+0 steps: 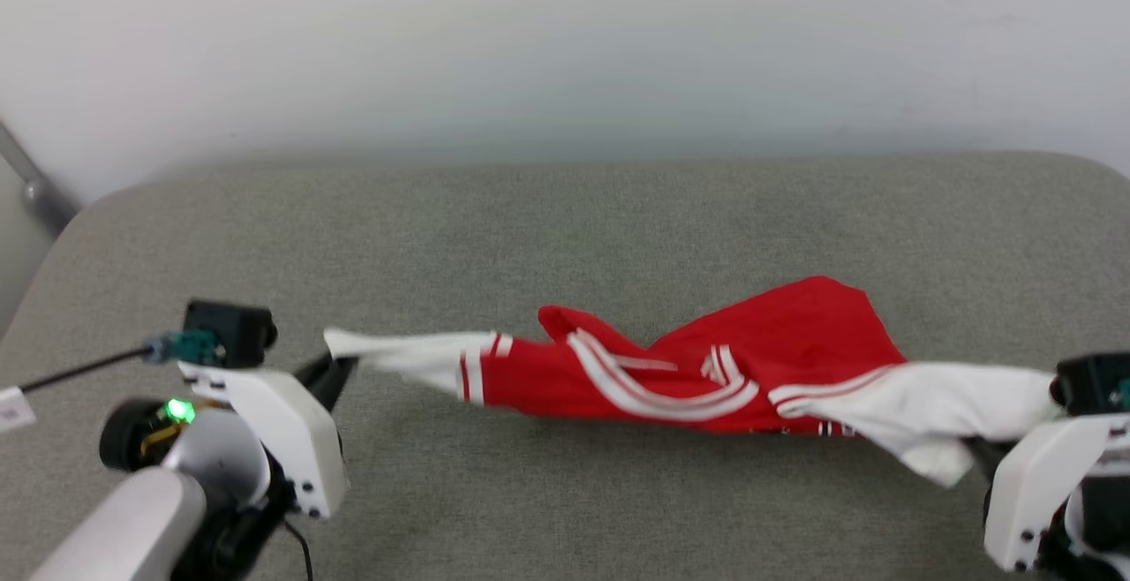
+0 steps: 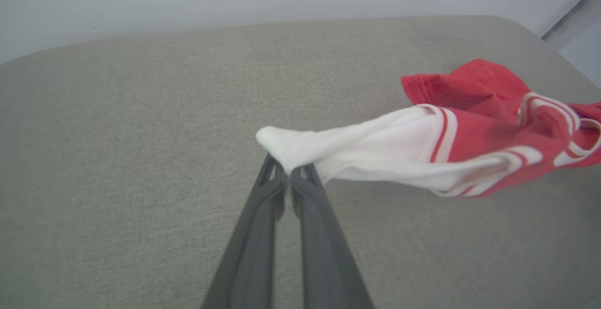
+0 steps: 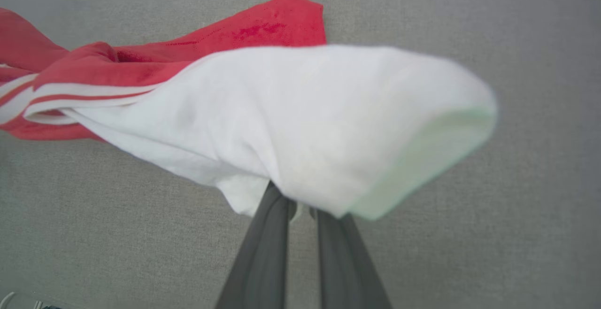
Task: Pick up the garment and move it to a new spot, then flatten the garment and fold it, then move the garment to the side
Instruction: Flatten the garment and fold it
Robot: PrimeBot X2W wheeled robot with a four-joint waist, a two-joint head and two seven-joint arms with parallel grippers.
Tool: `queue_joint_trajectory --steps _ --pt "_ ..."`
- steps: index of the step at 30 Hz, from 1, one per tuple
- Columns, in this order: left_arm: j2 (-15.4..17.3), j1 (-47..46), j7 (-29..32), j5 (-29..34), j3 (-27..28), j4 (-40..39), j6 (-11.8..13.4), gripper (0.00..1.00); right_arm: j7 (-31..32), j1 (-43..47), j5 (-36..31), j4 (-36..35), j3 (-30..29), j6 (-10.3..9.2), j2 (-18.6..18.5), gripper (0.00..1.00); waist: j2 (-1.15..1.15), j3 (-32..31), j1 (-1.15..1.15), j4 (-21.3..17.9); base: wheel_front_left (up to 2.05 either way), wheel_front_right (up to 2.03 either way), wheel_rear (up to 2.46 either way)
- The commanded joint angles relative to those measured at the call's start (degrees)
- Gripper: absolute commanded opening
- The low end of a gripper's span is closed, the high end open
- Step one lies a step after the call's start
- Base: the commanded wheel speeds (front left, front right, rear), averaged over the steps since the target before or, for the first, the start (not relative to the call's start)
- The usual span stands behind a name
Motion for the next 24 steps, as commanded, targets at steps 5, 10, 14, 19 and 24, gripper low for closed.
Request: queue_joint_trajectory --steps 5,10,14,19,24 --pt "1.0 -8.6 1.8 1.8 2.2 -3.5 1.2 0.0 1.6 -9.5 0.0 -0.6 0.7 -0.06 -3.3 0.0 0.0 -1.0 0.0 0.4 0.0 0.0 0.0" --pt "-1.3 -20.8 3.4 3.1 2.7 0.8 0.1 0.0 2.4 -21.4 -0.2 1.8 2.3 -0.06 -6.6 0.0 0.0 1.3 0.0 0.6 0.0 0.0 0.0" --pt "-4.1 -37.1 2.0 5.5 4.2 9.9 -1.3 0.0 1.3 -38.1 0.1 6.7 5.3 -0.07 -9.8 0.0 0.0 9.0 0.0 0.0 0.0 0.0 0.0" --pt "-5.0 -50.6 -2.3 9.0 5.5 18.4 -2.7 0.0 -2.8 -52.6 -0.5 11.9 8.4 -0.08 -10.2 0.0 0.0 16.8 0.0 -0.9 0.0 0.0 0.0" --pt "-5.6 -62.0 -8.4 12.0 6.9 24.2 -3.5 0.0 -9.8 -65.9 -2.5 18.0 11.1 -0.08 -9.1 0.0 0.0 24.0 0.0 -1.7 0.0 0.0 0.0"
